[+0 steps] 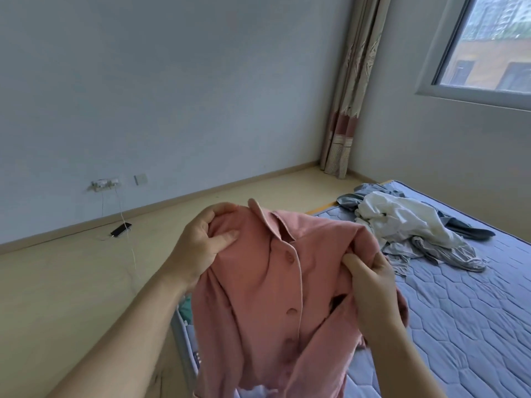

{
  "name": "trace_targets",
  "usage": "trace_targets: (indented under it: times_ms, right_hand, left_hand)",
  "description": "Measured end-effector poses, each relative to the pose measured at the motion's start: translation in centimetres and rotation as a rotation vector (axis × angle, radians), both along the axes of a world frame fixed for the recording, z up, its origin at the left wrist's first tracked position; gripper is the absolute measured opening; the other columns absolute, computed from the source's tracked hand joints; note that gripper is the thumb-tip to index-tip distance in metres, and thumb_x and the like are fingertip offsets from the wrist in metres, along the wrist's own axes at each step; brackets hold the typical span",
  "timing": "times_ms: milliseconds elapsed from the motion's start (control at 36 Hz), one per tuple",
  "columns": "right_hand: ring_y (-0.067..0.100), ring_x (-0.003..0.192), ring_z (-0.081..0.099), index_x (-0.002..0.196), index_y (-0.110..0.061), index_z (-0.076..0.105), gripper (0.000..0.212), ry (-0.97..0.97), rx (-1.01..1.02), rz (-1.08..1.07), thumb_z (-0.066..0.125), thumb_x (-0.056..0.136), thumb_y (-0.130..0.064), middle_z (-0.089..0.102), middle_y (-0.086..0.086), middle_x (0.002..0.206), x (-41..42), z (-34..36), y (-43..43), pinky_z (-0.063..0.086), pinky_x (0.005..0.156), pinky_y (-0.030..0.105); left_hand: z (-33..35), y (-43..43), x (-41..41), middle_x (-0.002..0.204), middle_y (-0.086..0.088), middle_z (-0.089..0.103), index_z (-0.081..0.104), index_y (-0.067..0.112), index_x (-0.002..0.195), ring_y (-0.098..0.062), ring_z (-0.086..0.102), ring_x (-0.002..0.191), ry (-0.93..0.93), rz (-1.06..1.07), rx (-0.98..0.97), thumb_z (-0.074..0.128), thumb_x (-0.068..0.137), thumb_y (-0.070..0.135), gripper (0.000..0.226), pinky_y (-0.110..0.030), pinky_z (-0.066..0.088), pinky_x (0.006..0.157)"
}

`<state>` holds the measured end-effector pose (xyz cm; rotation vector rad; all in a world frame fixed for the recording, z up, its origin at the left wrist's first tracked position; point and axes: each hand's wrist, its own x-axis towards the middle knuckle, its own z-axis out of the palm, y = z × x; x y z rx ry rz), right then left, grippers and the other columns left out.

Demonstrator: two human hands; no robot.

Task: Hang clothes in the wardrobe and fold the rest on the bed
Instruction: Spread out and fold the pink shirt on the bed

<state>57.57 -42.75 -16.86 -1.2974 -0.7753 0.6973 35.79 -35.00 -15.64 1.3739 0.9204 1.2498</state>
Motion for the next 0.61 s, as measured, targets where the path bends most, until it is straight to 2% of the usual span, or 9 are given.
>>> trace_targets:
  times_ms: [83,139,194,361,444,500,556,611]
  right_hand:
    - [0.014,0.071,0.048,0.079,0.002,0.063,0.014,-0.072,-0.064,0.015,0.051,0.083,0.007,0.055,0.005,0.072,1.0,-0.8,0.4,0.044,0.060,0.019]
    - [0.015,0.074,0.047,0.087,0.007,0.063,0.013,-0.116,-0.126,0.032,0.051,0.083,0.005,0.055,0.005,0.074,1.4,-1.8,0.7,0.041,0.066,0.026]
    - [0.014,0.075,0.047,0.086,0.005,0.066,0.014,-0.144,-0.157,0.016,0.053,0.083,0.005,0.057,0.005,0.075,1.5,-2.4,0.9,0.040,0.067,0.027]
    - [0.010,0.074,0.053,0.079,-0.018,0.069,0.027,-0.108,-0.174,0.014,0.053,0.086,0.002,0.065,0.003,0.079,1.7,-3.0,3.4,0.044,0.070,0.020]
    - [0.009,0.070,0.051,0.082,-0.012,0.069,0.023,-0.099,-0.167,0.006,0.051,0.087,0.002,0.061,-0.001,0.072,2.2,-3.4,7.3,0.044,0.063,0.018]
    - [0.009,0.080,0.056,0.091,-0.015,0.067,0.025,-0.076,-0.151,0.037,0.051,0.086,0.004,0.065,-0.003,0.082,2.8,-3.7,11.2,0.048,0.072,0.021]
    - [0.011,0.101,0.058,0.113,-0.018,0.057,0.034,-0.110,-0.226,0.146,0.056,0.084,0.000,0.064,-0.001,0.106,3.8,-4.8,15.6,0.048,0.092,0.029]
    - [0.019,0.110,0.057,0.123,-0.019,0.049,0.046,-0.167,-0.400,0.225,0.065,0.081,-0.008,0.060,0.004,0.116,5.0,-7.0,19.5,0.046,0.099,0.038]
  left_hand:
    - [-0.3,0.7,-0.4,0.105,0.005,0.064,0.061,0.027,0.106,-0.008,0.061,0.096,0.111,0.006,0.007,0.059,0.085,-0.005,0.038,-0.020,0.048,0.087]
    - [-0.9,1.1,-0.4,0.105,0.004,0.063,0.059,0.029,0.104,-0.008,0.059,0.095,0.171,0.001,-0.006,0.057,0.087,-0.005,0.038,-0.018,0.046,0.087]
    - [-1.6,1.4,-0.1,0.103,0.005,0.063,0.059,0.027,0.103,-0.005,0.059,0.094,0.189,-0.007,-0.021,0.056,0.087,-0.006,0.036,-0.015,0.045,0.085]
    - [-3.2,4.7,0.8,0.100,0.007,0.064,0.061,0.023,0.099,0.001,0.060,0.090,0.162,-0.008,-0.042,0.054,0.088,-0.007,0.033,-0.014,0.046,0.086]
    - [-3.3,8.8,1.9,0.099,0.010,0.065,0.061,0.023,0.098,0.008,0.061,0.088,0.161,-0.010,-0.025,0.052,0.089,-0.008,0.033,-0.014,0.045,0.089]
    - [-3.6,12.6,2.9,0.105,0.011,0.063,0.060,0.024,0.102,0.004,0.060,0.096,0.185,-0.034,-0.014,0.051,0.088,-0.011,0.039,-0.020,0.044,0.095]
    - [-4.8,16.9,3.9,0.127,0.007,0.052,0.050,0.023,0.123,-0.007,0.050,0.117,0.374,-0.101,0.012,0.052,0.085,-0.012,0.051,-0.023,0.036,0.103]
    - [-7.0,20.7,4.8,0.146,-0.004,0.031,0.029,0.018,0.143,-0.017,0.032,0.135,0.669,-0.167,-0.010,0.057,0.085,-0.005,0.068,-0.019,0.025,0.104]
